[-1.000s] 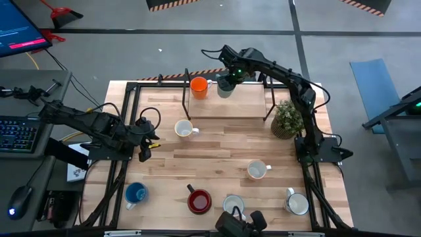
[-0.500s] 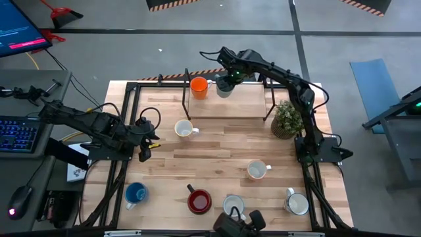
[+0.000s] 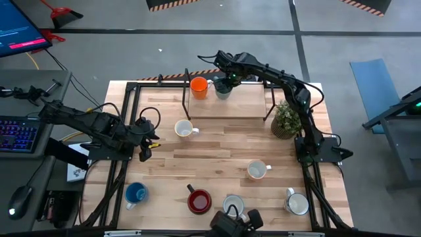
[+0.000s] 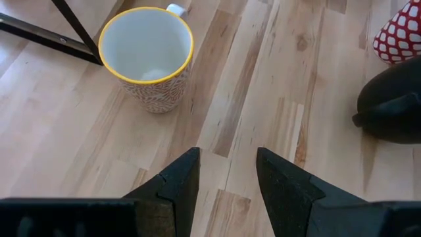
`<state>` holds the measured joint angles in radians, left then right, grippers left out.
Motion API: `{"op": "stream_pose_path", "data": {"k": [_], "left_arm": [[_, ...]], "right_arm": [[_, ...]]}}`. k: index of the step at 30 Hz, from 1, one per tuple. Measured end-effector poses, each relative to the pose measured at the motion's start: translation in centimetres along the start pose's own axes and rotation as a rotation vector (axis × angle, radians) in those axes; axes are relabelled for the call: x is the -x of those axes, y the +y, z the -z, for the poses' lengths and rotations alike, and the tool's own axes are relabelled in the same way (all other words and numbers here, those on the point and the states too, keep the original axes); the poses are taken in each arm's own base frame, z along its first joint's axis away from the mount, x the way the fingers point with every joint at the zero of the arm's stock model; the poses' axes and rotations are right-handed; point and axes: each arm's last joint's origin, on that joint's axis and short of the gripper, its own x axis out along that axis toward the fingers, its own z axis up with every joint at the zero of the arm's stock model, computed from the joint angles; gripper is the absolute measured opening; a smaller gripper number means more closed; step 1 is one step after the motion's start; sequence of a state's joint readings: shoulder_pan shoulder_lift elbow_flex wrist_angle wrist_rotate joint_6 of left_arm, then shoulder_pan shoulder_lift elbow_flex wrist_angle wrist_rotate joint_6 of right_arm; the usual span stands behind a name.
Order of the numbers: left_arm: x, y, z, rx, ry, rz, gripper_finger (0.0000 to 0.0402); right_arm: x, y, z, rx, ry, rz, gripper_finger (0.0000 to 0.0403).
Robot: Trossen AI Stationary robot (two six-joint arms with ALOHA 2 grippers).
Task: Place coffee mugs
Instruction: Put the green mug on the shelf
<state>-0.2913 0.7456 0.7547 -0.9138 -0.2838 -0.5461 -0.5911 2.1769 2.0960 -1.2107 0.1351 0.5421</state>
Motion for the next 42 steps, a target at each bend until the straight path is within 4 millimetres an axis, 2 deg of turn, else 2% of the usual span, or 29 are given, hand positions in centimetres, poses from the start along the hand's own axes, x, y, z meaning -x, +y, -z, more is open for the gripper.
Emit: {"op": "stream_pose_path", "data": {"k": [10,17,25,35,42], "left_arm": [[0.0,0.0,0.0,0.003,0.0,0.0,0.014],[0.0,0.0,0.0,0.003,0.0,0.0,0.014],[0.0,0.0,0.0,0.003,0.0,0.0,0.014],[0.0,0.0,0.0,0.003,0.0,0.0,0.014],[0.0,0.0,0.0,0.003,0.002,0.004,0.014]], "right_arm": [[-1.4,0.4,0.1,0.009,0.023,0.018,0.0],[-1.4,0.4,0.0,0.032,0.011,0.008,0.0],[-1.4,1.0,-0.6,0.047,-0.028,-0.078,0.0003],[-1.4,0.9,-0.7,0.044,-0.041,-0.062,0.0063],[-1.3,1.0,-0.9,0.05,-0.066,-0.068,0.0084]]}}
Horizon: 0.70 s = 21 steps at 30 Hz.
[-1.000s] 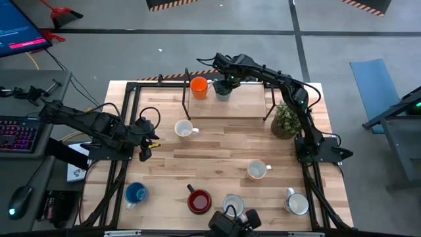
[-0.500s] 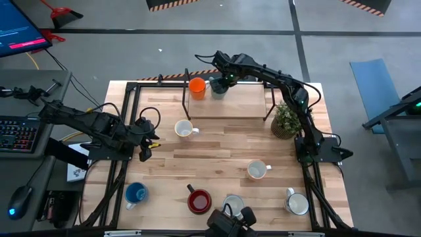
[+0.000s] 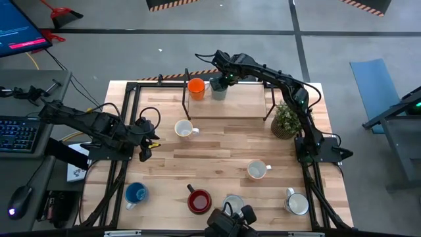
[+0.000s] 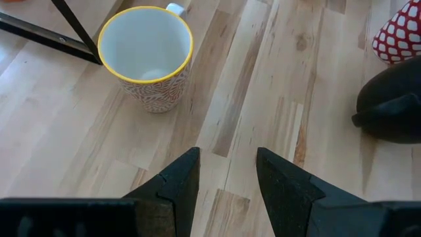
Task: Place coffee mugs
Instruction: Put the green mug on the shelf
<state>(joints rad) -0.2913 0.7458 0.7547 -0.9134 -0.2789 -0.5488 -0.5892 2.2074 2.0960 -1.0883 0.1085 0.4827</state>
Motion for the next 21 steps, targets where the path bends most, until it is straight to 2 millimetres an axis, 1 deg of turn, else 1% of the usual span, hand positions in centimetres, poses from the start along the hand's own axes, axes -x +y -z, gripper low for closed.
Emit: {"op": "stream_pose_path", "data": {"k": [8,12,16,21], "left_arm": [[0.0,0.0,0.0,-0.001,0.004,0.006,0.014],[0.0,0.0,0.0,0.0,0.004,0.005,0.014],[0.0,0.0,0.0,0.0,0.004,0.005,0.014],[0.0,0.0,0.0,-0.001,0.004,0.005,0.014]], "right_arm": [[0.0,0.1,-0.1,0.012,-0.003,-0.013,0.0108],[0.3,-0.1,-0.2,0.025,-0.006,-0.014,0.0114],[1.7,-0.4,-0.9,0.032,-0.025,-0.022,0.0115],[5.3,-0.1,-1.7,0.092,-0.068,-0.047,0.0115]]}}
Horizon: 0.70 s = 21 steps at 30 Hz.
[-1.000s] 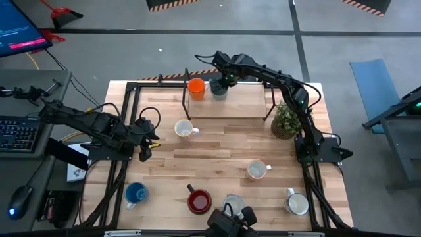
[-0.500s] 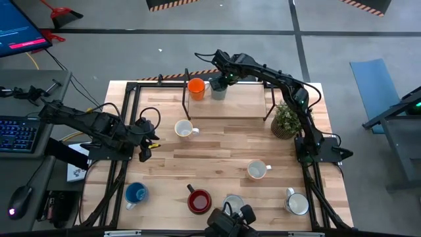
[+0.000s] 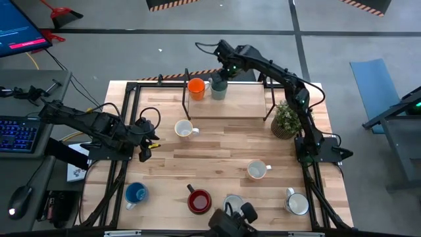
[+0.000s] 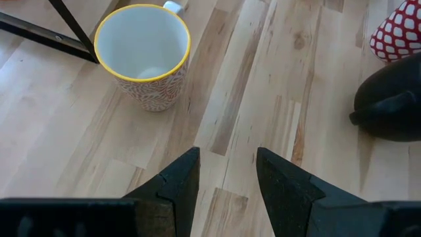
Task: Place coffee mugs
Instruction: Put the green mug on the shelf, then put the blue mug on the shelf
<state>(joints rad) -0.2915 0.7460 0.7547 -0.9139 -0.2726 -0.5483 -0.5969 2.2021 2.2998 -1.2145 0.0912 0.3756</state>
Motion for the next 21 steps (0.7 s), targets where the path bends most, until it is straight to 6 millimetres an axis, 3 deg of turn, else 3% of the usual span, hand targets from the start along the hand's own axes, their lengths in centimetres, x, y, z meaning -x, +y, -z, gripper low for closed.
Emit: {"op": "stream_pose_path", "data": {"k": [4,8,14,21], "left_arm": [[0.0,0.0,0.0,0.001,0.0,0.0,0.014],[0.0,0.0,0.0,0.0,0.001,0.0,0.014],[0.0,0.0,0.0,0.007,-0.002,-0.004,0.014],[0.0,0.1,0.0,0.027,-0.007,-0.013,0.014]], "right_arm": [[2.9,1.2,0.6,0.047,0.013,-0.122,0.0115],[5.1,3.4,3.0,0.12,0.139,-0.305,0.0115],[7.3,8.6,8.8,0.368,0.361,-0.318,0.0115],[9.9,15.0,15.2,0.657,0.372,-0.339,0.0115]]}}
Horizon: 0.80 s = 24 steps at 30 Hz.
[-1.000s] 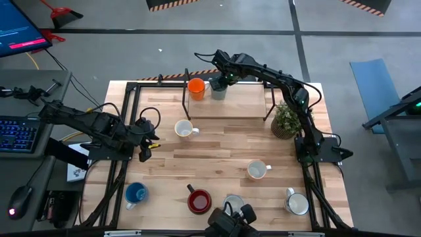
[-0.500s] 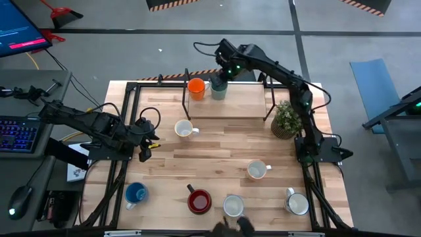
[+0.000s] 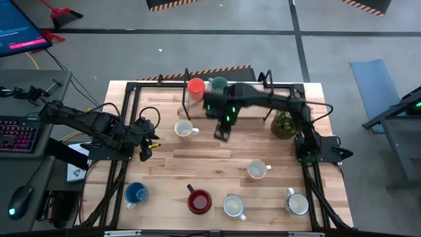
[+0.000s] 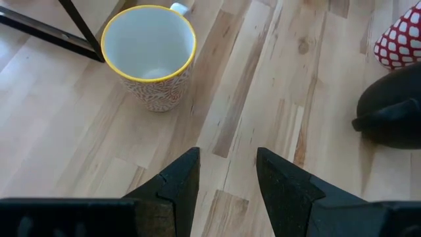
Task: Place coffee mugs
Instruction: Put the blue mug on the shelf
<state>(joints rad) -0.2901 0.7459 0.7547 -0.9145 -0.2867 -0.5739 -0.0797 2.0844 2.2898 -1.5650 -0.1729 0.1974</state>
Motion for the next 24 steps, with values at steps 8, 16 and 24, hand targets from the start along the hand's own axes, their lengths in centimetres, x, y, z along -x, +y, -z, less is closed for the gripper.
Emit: {"op": "stream_pose_path", "data": {"k": [8,16,24], "left_arm": [[0.0,-0.1,0.1,-0.023,0.024,0.04,0.014],[0.3,-1.0,1.6,0.16,0.335,0.275,0.0141],[0.5,-2.9,3.3,0.225,0.549,0.306,0.0141]], "right_arm": [[-1.2,7.9,2.7,0.136,0.055,-0.05,0.0115],[-1.7,11.2,4.3,0.085,-0.005,0.118,0.0115],[-1.7,11.5,4.5,0.009,-0.098,0.269,0.0115]]}}
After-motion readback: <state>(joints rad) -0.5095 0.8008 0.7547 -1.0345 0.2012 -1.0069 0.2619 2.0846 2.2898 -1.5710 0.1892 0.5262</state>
